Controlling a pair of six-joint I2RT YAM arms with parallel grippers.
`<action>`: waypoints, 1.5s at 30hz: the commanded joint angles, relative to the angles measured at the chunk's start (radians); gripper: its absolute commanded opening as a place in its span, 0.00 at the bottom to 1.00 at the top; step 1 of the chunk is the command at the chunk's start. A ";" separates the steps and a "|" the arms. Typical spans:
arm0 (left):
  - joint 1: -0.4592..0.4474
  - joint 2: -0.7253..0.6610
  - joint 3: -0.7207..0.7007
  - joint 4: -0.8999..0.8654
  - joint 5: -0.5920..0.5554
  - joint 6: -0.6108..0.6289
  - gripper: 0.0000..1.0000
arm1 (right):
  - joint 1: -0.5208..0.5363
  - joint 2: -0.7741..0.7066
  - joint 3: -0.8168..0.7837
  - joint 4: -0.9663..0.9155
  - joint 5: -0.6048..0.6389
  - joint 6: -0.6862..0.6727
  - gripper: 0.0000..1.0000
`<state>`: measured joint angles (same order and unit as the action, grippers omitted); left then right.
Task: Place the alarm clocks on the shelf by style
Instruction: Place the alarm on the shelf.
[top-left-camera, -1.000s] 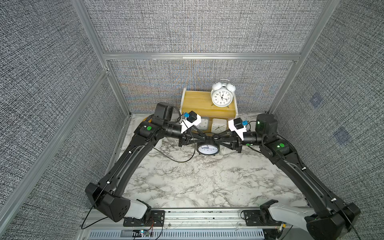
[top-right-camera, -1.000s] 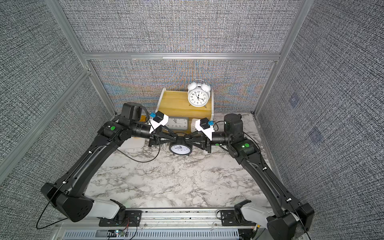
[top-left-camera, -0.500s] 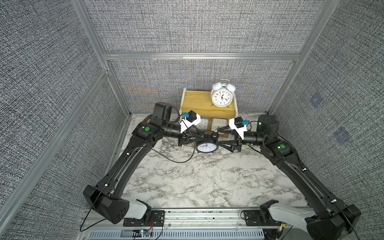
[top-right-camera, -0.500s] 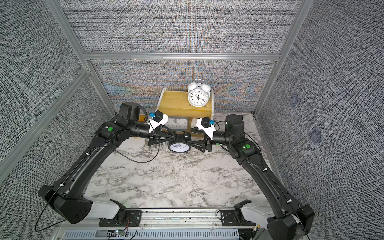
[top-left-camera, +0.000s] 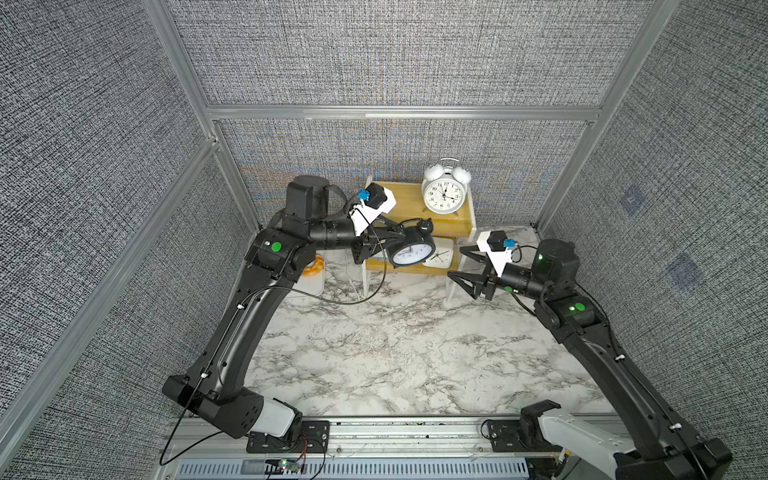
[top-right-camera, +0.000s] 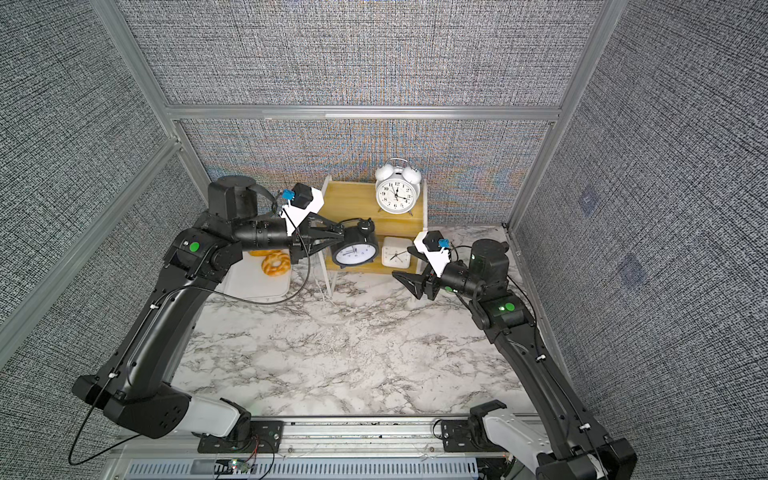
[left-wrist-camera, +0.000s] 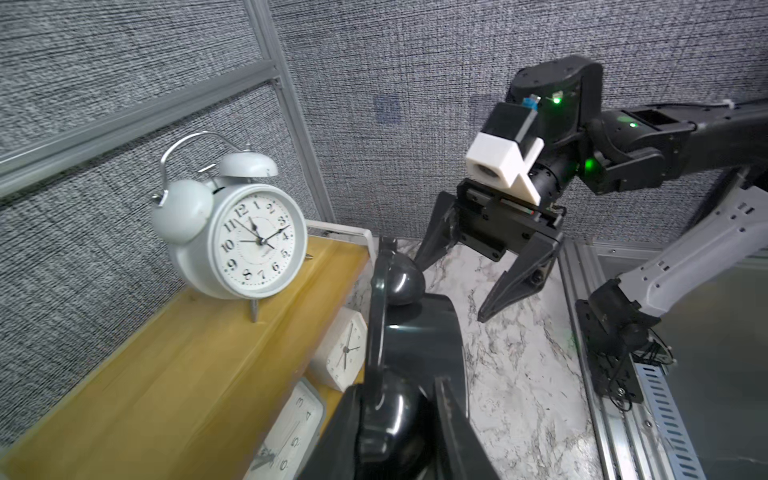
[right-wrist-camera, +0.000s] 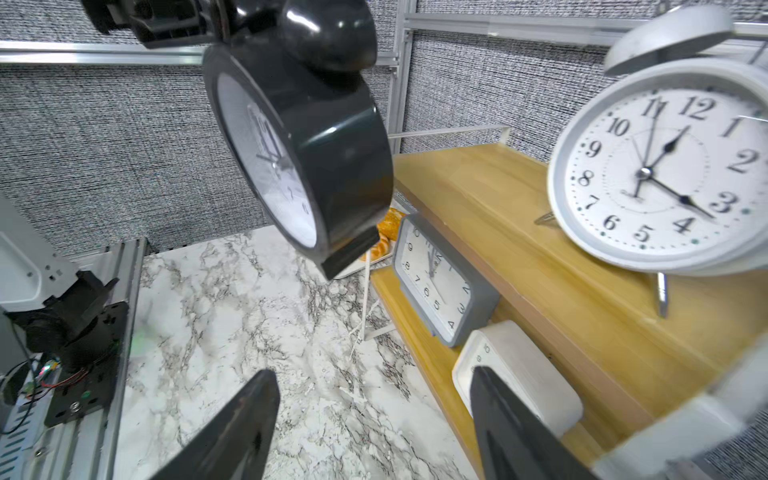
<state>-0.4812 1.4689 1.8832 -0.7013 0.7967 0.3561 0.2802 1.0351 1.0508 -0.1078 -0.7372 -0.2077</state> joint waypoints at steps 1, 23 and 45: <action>0.011 0.025 0.052 0.025 -0.066 -0.072 0.00 | -0.009 -0.013 -0.008 0.053 0.029 0.030 0.77; 0.120 0.330 0.436 0.023 -0.119 -0.222 0.00 | -0.024 -0.051 -0.044 0.046 0.030 0.046 0.77; 0.148 0.491 0.586 -0.081 -0.057 -0.200 0.00 | -0.031 -0.046 -0.055 0.047 0.048 0.052 0.77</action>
<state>-0.3359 1.9522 2.4569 -0.7765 0.7101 0.1440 0.2493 0.9890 0.9951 -0.0784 -0.6888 -0.1646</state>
